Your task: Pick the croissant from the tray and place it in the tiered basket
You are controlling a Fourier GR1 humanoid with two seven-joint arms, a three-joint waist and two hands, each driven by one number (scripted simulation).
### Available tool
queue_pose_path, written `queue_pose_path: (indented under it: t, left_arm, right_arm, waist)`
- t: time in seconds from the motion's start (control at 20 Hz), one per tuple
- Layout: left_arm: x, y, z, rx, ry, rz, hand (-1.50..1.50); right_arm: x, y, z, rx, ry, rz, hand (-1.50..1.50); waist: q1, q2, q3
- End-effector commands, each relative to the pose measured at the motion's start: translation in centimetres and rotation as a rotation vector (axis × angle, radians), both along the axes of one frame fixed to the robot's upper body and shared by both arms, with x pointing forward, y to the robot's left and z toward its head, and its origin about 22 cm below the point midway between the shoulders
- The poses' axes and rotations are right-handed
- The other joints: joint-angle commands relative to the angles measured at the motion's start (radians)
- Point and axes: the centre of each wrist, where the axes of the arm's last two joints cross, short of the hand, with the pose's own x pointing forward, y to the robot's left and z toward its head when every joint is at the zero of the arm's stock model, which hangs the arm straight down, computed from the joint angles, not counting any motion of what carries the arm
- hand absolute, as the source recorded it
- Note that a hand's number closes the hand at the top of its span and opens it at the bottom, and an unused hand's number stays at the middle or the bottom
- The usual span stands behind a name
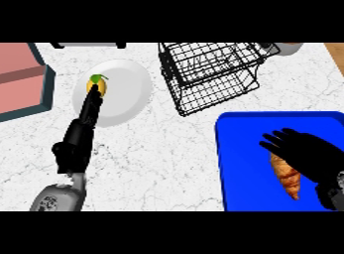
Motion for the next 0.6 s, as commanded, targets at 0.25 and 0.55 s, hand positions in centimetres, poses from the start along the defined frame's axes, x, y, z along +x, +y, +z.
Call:
queue_pose_path:
  t: [0.25, 0.55]
  left_arm:
    - [1.5, 0.5, 0.5, -0.015, 0.001, -0.004, 0.00]
    - [-1.1, 1.4, -1.3, -0.001, 0.010, -0.022, 0.00]
  right_arm:
    - [0.7, -1.1, -2.5, 0.005, 0.012, 0.000, -1.50]
    - [0.3, 1.4, -3.9, 0.027, 0.025, -0.018, -1.50]
  waist:
    - [-0.002, 0.000, 0.000]
    - [0.001, 0.000, 0.000]
